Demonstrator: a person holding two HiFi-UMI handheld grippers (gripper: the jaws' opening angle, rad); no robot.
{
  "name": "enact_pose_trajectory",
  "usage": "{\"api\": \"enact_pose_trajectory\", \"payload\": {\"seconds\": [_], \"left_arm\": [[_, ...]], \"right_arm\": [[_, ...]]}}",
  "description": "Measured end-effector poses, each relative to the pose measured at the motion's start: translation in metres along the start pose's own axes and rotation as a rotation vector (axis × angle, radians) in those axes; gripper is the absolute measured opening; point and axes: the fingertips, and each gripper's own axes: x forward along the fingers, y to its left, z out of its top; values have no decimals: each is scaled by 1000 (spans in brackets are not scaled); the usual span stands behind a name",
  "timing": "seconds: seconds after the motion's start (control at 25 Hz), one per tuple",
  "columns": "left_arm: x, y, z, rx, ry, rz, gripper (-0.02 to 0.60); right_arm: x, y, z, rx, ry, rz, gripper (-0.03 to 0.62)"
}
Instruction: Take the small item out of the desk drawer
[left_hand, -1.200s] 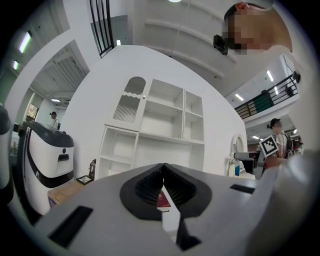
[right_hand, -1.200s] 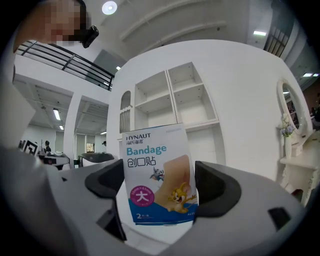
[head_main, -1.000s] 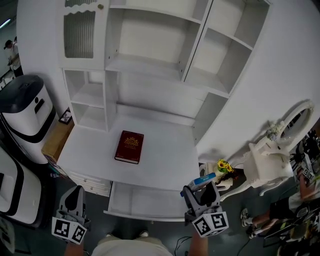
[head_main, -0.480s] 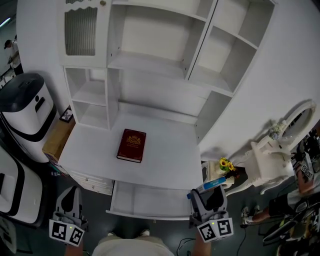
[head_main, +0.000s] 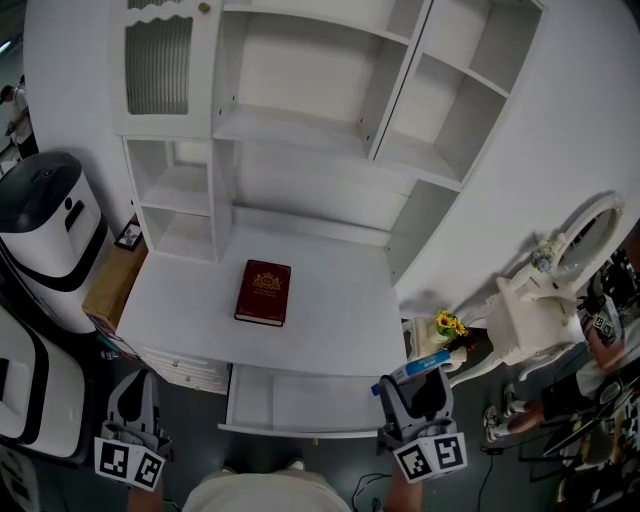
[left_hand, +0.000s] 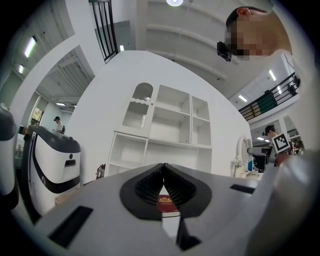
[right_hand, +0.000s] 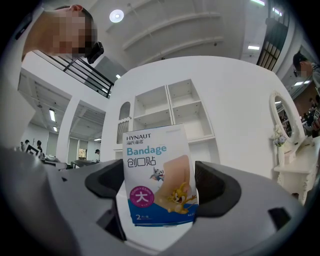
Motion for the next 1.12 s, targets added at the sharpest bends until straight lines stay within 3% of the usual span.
{"api": "enact_pose_trajectory", "payload": {"seconds": [0.56,1.12], "left_arm": [[9,7,-4,-9,14,-49,15],[4,11,-12,-18,31,-37,15]], "right_arm": [[-3,14,3,-12,-10,-27,452],[-1,18,-2,-1,1,-20,453]]}}
